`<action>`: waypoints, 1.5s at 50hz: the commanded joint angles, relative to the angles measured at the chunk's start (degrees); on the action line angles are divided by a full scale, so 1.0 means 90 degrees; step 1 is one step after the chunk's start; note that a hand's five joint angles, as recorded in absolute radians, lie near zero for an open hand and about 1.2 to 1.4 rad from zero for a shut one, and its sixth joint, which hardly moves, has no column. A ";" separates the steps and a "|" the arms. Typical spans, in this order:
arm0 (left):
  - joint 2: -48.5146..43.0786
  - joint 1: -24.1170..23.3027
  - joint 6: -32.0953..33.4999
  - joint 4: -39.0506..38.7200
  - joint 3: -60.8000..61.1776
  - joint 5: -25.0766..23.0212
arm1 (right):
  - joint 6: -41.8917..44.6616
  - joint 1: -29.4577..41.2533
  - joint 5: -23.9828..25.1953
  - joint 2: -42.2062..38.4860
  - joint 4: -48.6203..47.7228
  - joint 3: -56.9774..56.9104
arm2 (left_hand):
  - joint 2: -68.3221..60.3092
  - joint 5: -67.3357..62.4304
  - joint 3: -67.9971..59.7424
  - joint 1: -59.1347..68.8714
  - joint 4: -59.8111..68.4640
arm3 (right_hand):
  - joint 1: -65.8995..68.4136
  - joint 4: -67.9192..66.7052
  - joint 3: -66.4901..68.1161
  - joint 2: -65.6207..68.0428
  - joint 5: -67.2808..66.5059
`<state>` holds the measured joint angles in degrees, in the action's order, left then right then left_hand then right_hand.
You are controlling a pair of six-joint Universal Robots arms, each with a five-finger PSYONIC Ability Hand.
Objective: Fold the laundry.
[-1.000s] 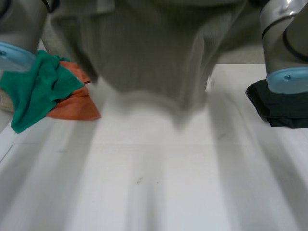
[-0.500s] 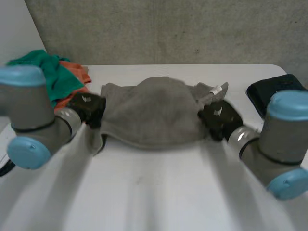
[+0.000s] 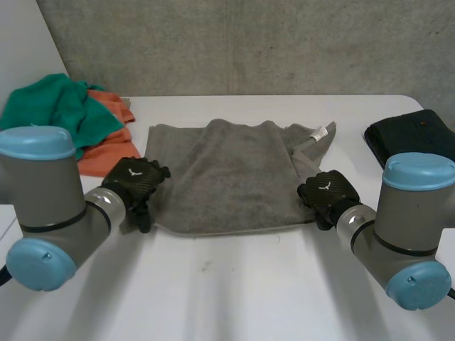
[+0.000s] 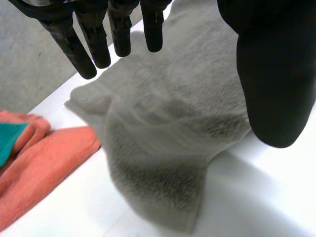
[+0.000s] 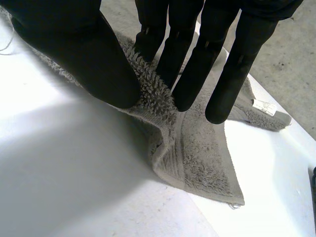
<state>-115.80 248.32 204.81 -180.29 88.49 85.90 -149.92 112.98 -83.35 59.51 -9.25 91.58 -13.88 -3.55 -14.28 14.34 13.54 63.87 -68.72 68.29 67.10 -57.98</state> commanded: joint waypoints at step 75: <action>-0.0297 0.0680 -0.0237 -0.0417 -0.0564 0.0348 | 0.1014 -0.2114 0.2365 -0.0527 0.1684 -0.1328 | -0.7347 -0.7383 -0.7302 0.7295 0.7385 | -0.2921 0.3460 -0.3412 -0.3280 0.3377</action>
<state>-118.76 253.88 203.20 -184.30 83.61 89.60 -141.62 94.89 -66.91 57.75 12.21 79.69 -68.41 -56.63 -67.99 67.09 68.45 29.98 -30.14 29.62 29.62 -20.38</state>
